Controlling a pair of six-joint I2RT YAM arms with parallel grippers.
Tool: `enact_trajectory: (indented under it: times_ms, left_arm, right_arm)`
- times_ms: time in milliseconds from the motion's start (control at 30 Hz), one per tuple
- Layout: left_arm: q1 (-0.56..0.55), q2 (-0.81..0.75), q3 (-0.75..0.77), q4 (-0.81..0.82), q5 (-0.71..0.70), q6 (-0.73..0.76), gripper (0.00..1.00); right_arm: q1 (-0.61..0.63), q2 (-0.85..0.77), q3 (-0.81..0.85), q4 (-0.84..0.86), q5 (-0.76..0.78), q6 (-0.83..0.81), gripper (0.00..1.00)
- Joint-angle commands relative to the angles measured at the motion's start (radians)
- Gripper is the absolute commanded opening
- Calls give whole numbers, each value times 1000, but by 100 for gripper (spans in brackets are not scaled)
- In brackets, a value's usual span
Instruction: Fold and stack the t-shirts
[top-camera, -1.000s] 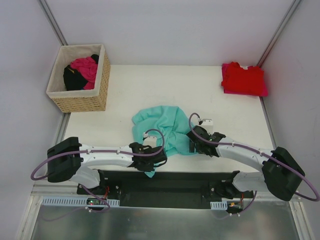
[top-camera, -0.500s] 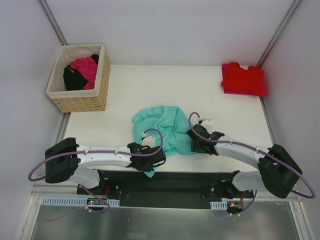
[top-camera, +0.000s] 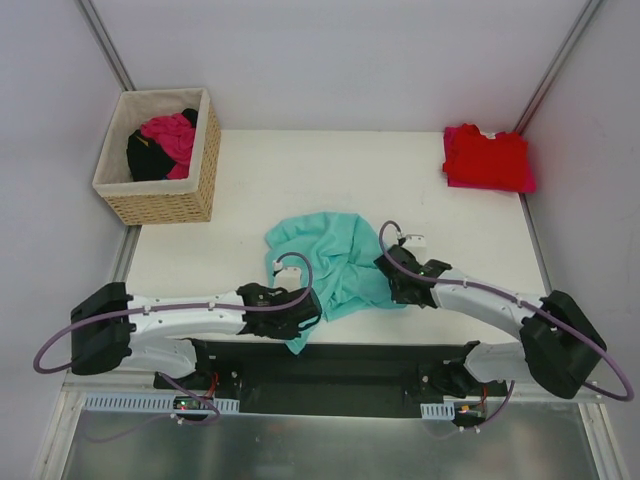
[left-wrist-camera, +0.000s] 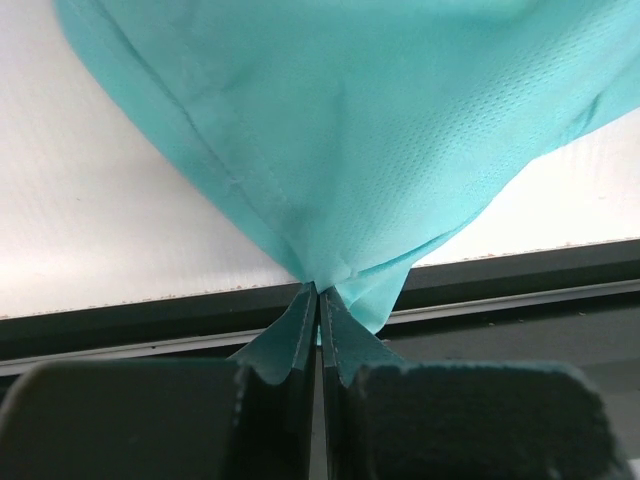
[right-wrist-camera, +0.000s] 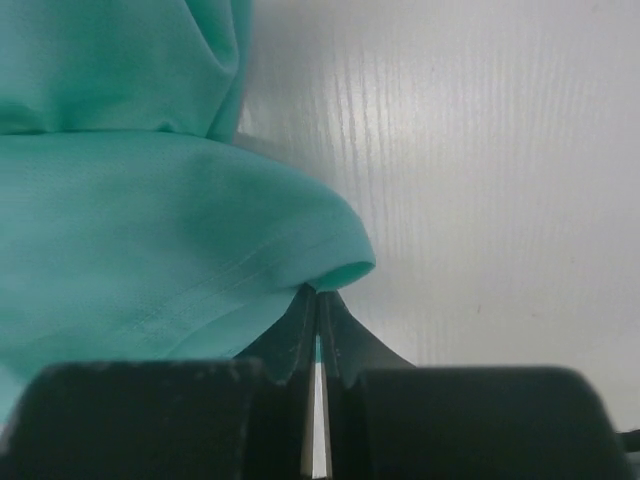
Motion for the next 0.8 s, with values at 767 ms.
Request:
enact_trajectory:
  times_ms: [767]
  left_arm:
    - [63, -291, 1183, -422, -535, 668, 0]
  right_arm:
    - [7, -465, 1157, -366, 176, -515, 1]
